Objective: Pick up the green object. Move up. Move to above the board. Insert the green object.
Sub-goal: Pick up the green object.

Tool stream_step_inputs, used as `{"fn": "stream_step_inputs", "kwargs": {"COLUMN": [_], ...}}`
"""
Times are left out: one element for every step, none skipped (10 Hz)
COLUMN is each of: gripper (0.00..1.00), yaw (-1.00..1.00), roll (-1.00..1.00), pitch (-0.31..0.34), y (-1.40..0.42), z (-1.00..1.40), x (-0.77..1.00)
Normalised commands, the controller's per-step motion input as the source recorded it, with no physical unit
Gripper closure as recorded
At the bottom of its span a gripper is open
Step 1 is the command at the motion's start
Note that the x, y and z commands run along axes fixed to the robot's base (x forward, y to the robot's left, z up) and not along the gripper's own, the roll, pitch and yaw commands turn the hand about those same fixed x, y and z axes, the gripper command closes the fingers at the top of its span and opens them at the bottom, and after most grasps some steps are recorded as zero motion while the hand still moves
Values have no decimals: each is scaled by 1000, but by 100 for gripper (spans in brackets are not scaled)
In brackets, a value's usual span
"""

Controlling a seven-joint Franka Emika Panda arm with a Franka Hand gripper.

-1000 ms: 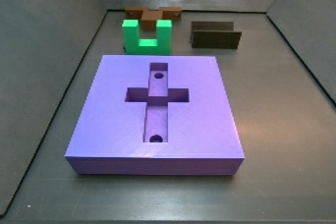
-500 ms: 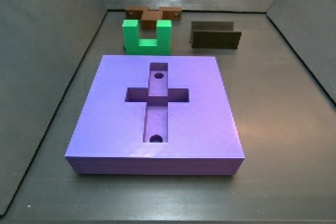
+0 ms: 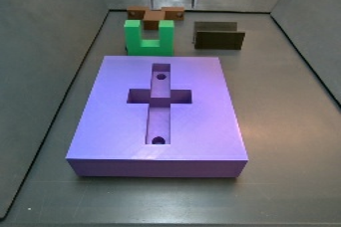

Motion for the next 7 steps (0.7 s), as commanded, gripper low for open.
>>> {"fn": "stream_step_inputs", "kwargs": {"gripper": [0, 0, 0, 0, 0, 0, 0], "yaw": [0, 0, 9, 14, 6, 9, 0], "roll": [0, 0, 0, 0, 0, 0, 41], "pitch": [-124, -124, -99, -67, -63, -57, -44], "y": [-94, 0, 0, 0, -31, -17, -31], "z": [-463, -546, -449, -329, -286, -320, -363], "x": [0, 0, 0, -60, -106, -97, -86]}}
